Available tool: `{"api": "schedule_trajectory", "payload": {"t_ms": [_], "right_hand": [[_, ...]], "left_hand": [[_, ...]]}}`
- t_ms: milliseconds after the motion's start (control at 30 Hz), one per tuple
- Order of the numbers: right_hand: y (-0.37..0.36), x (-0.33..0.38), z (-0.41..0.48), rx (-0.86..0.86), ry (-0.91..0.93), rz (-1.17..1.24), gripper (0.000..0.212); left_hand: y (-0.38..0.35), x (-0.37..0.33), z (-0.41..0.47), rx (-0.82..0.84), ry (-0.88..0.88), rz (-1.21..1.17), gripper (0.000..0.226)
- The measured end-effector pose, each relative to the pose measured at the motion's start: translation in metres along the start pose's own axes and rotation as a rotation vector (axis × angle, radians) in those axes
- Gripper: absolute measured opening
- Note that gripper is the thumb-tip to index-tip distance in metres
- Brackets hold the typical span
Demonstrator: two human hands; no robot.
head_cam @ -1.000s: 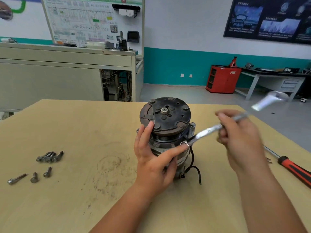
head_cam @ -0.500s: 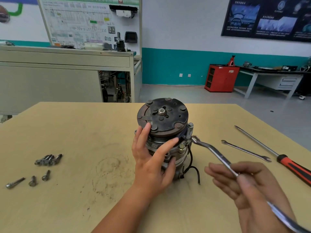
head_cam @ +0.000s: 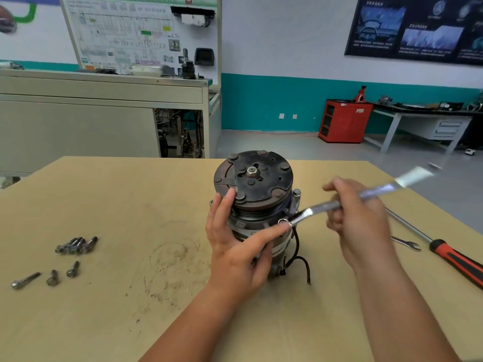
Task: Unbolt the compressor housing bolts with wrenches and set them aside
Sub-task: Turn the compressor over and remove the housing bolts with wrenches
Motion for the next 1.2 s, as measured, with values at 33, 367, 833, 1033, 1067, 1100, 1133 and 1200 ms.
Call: {"api": "schedule_trajectory", "payload": {"t_ms": [33,367,833,1033,1067,1100,1133,1200], "right_hand": [[-0.008,-0.016,0.011,0.031,-0.065,0.074,0.037],[0.012,0.011,-0.03,-0.048,-0.006,0.438,0.04],[-0.025,0.048,-0.068,0.228,0.062,-0.093,0.072],[-0.014,0.049,-0.038,0.244,0.044,-0.057,0.047],[-0.008,0.04,-0.025,0.188,-0.003,-0.046,0.034],[-0.002,0.027,-0.012,0.132,-0.048,-0.056,0.028],[0.001,0.012,0.001,0.09,-0.09,-0.059,0.025],[-0.006,-0.011,0.017,0.113,-0.138,0.037,0.028]], "left_hand": [[0.0,0.0,0.001,0.001,-0.005,0.01,0.042],[0.001,0.005,0.001,-0.014,0.032,-0.003,0.045],[0.0,0.001,0.0,-0.012,0.009,0.042,0.044],[0.0,0.002,-0.001,-0.025,0.015,0.012,0.039],[0.0,0.002,-0.001,-0.027,0.016,0.001,0.038],[0.0,0.002,-0.001,-0.027,0.015,-0.004,0.038],[0.0,0.001,-0.001,-0.026,0.012,-0.004,0.039],[0.0,0.0,-0.001,-0.022,0.004,0.001,0.041]]}}
Point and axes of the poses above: each hand's wrist, its own z-axis towards the middle knuckle, its own y-axis out of the back of the hand, x = y × z, the point moved 10 cm from there along z, towards the middle knuckle, and after that the axes turned 15 degrees about y, right-handed, at the moved point
